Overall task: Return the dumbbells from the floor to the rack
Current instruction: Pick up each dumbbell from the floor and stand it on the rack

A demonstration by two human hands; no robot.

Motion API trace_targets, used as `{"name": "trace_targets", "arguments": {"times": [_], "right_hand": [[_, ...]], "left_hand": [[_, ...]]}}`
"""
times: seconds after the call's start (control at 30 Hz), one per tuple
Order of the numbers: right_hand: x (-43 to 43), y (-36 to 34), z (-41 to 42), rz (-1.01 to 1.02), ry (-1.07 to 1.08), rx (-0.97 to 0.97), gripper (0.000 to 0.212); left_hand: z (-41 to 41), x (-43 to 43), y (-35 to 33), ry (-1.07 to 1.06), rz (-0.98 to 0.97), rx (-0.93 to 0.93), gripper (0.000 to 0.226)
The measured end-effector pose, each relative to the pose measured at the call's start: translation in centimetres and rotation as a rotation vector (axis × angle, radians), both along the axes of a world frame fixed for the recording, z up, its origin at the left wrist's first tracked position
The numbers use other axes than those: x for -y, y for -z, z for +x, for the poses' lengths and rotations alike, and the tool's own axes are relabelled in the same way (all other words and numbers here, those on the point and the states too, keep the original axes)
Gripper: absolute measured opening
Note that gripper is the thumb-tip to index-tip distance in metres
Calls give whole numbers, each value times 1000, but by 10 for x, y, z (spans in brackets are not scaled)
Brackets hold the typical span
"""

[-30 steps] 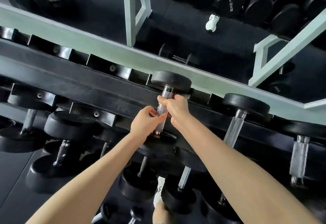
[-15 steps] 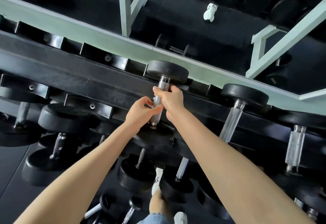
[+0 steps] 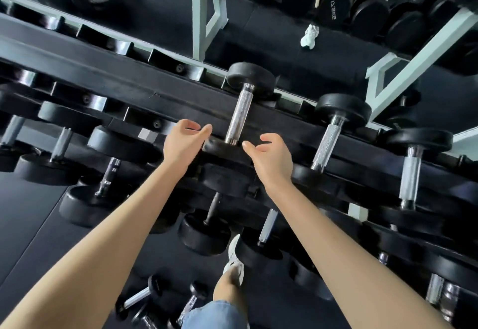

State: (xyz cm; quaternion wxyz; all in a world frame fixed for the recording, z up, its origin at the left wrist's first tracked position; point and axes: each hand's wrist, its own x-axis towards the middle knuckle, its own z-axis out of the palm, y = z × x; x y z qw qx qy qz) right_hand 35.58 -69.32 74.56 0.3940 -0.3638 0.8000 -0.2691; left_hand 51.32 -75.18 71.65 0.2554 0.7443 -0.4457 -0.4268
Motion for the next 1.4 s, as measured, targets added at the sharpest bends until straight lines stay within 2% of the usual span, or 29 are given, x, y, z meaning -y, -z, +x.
{"name": "trace_targets", "arguments": {"times": [0.2,0.37,0.53,0.7,0.83,0.93,1.03,1.23,1.4], "right_hand": [[-129,6,24,49,-137,43,43],[-242,41,65,155,-201,102,42],[-339,80,112,275,-349,101,35],[-399,120,146,396,-453,121,28],[-431,169,167,490,-463,139,21],[-445,215,178,571,-411,133,33],[-449,265,191,622,-316,133,35],[-452,392,219,632,-63,174,44],[-454,513,241,639,230,300,40]], "left_hand": [[43,-130,-3,-41,29,-123,25],[67,-258,-11,-69,74,-228,16],[101,-364,-6,-108,149,-210,17],[137,-436,35,-218,251,-190,21],[160,-475,86,-302,322,-159,20],[171,-495,134,-330,376,-135,21],[182,-504,192,-330,433,-99,29],[205,-503,329,-135,519,54,21],[225,-502,465,73,548,142,26]]}}
